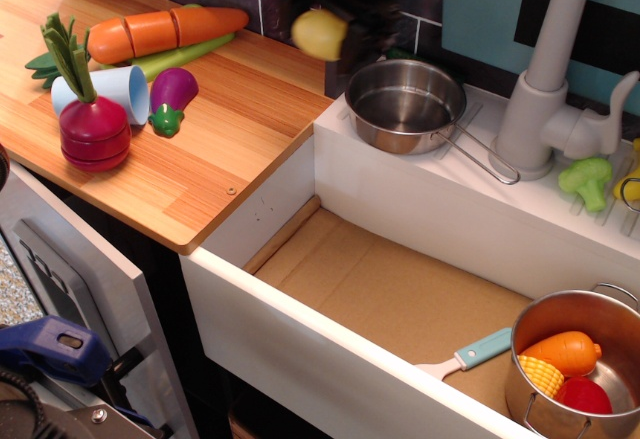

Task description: Put potato in pot or pan

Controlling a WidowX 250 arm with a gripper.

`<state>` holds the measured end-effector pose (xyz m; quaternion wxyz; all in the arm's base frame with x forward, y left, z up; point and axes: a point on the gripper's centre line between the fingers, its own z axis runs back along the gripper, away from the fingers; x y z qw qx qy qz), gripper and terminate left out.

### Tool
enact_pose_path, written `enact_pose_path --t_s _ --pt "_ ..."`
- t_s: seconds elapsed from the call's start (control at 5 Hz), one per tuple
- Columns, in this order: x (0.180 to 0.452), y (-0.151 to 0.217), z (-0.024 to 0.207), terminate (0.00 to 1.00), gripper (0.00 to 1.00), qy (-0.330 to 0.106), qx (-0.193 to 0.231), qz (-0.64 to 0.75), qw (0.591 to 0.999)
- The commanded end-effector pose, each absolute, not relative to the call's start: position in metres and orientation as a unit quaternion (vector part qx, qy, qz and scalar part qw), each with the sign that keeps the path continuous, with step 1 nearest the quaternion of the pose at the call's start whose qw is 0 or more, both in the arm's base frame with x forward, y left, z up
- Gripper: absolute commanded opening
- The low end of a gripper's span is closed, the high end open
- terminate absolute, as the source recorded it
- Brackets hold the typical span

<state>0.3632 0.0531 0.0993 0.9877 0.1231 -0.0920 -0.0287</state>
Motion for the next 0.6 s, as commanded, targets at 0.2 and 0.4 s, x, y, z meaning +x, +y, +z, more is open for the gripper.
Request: enact_pose_path --t_s 0.2,0.4 --pt "0.3968 0.0376 0.0996 0.0 1.0 -0.152 0.084 -0.017 0.985" --pt "0.3968 0.0376 0.0996 1.0 1.0 -0.152 0.084 -0.017 0.985"
